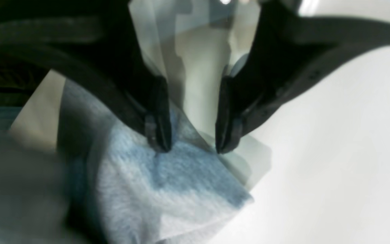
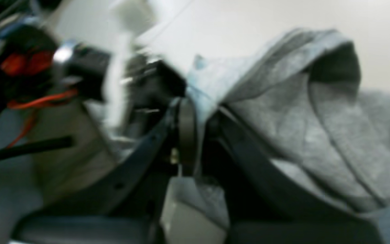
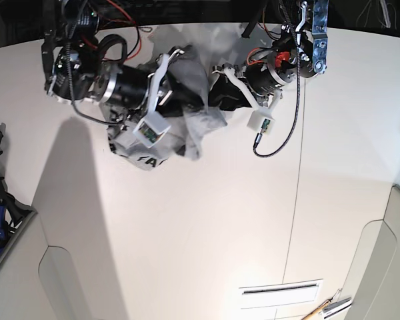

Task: Fold the T-shirt properly
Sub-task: 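Grasp the folded bundle with both grippers and lift it off the table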

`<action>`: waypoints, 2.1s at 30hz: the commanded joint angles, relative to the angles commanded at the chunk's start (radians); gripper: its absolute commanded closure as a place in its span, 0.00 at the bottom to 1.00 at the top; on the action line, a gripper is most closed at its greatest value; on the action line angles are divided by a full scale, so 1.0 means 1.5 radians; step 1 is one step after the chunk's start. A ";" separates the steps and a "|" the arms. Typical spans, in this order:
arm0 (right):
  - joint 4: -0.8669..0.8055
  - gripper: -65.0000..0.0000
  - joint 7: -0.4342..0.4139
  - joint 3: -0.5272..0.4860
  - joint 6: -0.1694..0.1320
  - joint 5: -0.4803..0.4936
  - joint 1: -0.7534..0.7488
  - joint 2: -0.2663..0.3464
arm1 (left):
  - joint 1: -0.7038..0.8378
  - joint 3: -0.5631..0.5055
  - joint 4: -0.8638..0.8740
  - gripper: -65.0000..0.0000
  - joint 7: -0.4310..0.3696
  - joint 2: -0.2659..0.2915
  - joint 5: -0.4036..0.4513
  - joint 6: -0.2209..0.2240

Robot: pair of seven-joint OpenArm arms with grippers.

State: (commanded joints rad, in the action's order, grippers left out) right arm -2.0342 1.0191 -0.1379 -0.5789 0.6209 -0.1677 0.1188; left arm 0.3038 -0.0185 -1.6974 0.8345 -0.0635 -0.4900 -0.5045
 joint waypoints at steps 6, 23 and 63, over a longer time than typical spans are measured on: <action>0.000 0.47 -0.019 -0.039 0.005 -0.045 0.001 0.000 | -0.011 0.000 -0.001 0.64 0.004 -0.001 -0.010 0.015; 0.028 0.48 -0.046 0.087 0.015 -0.041 0.106 0.000 | 0.072 0.178 -0.254 0.64 0.090 -0.004 -0.172 -0.057; 0.233 1.00 0.026 -0.061 0.007 0.012 0.258 -0.082 | 0.178 0.354 -0.254 0.64 0.234 -0.004 -0.427 -0.129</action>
State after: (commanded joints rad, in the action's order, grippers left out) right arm -1.6848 1.0588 -0.2291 -0.5690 0.6395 0.2188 -0.0044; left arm 0.5709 0.5129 -2.0785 1.1862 -0.0696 -1.1301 -0.6981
